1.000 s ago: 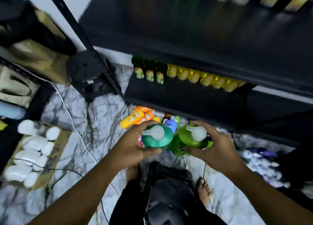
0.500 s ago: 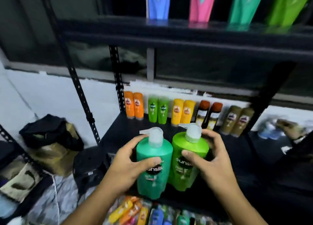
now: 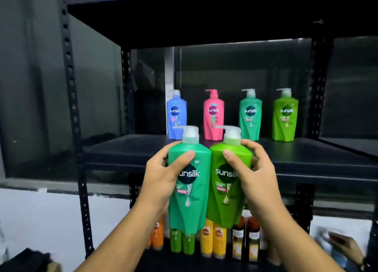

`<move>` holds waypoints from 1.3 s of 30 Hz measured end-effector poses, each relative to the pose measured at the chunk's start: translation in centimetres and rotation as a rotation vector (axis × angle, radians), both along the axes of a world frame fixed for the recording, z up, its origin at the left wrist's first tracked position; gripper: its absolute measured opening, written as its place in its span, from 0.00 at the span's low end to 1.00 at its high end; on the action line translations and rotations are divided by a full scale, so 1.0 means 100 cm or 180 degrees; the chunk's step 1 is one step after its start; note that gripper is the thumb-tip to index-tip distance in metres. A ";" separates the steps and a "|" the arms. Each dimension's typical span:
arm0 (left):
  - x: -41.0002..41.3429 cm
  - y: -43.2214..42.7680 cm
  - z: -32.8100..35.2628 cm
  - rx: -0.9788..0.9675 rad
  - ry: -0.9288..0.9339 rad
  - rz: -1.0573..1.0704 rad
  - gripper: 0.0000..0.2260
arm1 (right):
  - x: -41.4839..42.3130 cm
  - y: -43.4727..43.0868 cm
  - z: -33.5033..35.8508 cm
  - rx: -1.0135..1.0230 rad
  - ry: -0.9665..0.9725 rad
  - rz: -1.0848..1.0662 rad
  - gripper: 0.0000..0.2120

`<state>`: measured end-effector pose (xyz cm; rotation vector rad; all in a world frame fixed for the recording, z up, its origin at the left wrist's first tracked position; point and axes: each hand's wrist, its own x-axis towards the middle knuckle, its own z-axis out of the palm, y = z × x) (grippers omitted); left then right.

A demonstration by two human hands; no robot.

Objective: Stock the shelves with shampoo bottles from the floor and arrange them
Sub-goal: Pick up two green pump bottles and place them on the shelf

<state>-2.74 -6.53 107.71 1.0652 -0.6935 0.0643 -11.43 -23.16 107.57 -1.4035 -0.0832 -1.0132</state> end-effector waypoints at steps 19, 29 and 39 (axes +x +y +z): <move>0.114 -0.062 0.107 -0.0247 -0.0071 0.0228 0.10 | 0.107 -0.052 0.111 -0.0695 -0.0035 -0.0434 0.19; 0.158 -0.047 0.074 0.1193 -0.0961 -0.0022 0.35 | 0.131 -0.098 0.071 -0.1308 0.0816 0.0438 0.45; 0.241 -0.049 0.088 0.1857 -0.0701 0.0081 0.31 | 0.199 -0.124 0.083 -0.0945 0.1453 0.0503 0.48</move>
